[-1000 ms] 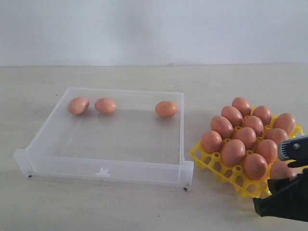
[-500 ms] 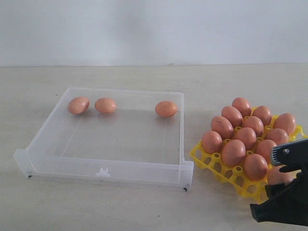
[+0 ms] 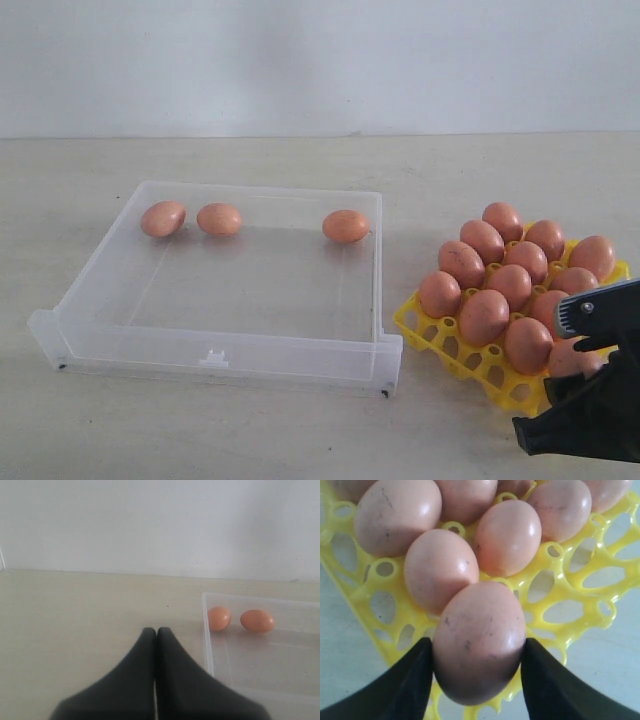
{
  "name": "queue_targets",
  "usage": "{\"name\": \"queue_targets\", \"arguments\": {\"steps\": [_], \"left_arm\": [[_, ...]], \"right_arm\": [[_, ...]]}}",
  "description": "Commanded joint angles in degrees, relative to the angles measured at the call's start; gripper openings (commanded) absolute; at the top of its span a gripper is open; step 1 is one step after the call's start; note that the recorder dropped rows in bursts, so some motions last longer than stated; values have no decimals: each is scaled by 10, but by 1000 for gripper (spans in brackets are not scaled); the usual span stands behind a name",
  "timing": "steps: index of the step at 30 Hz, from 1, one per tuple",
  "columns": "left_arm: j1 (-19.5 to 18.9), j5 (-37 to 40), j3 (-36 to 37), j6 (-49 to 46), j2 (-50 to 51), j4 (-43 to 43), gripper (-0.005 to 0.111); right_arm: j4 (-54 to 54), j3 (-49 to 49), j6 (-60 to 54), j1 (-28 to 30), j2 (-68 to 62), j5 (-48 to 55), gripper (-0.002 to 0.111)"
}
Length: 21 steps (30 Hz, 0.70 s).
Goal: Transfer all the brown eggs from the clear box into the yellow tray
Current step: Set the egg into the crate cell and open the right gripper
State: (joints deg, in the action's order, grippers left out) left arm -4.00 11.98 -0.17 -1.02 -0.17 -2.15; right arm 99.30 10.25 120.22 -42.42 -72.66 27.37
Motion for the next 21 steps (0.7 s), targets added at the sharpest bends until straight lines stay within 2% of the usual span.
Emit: {"name": "queue_targets", "arguments": {"steps": [1, 3, 5, 7, 9, 12, 21], "left_arm": [[0, -3, 2, -1, 2, 1, -4], [0, -3, 2, -1, 2, 1, -4], [0, -3, 2, -1, 2, 1, -4], [0, -3, 2, -1, 2, 1, -4], [0, -3, 2, -1, 2, 1, -4], [0, -3, 2, -1, 2, 1, -4], [0, -3, 2, -1, 2, 1, -4]], "right_arm": [[6, 4, 0, 2, 1, -5, 0], [6, 4, 0, 2, 1, -10, 0], [6, 4, 0, 2, 1, -15, 6], [6, 4, 0, 2, 1, -16, 18], [6, 4, 0, 2, 1, -16, 36], [4, 4, 0, 2, 1, -12, 52], [3, 7, 0, 2, 1, -17, 54]]}}
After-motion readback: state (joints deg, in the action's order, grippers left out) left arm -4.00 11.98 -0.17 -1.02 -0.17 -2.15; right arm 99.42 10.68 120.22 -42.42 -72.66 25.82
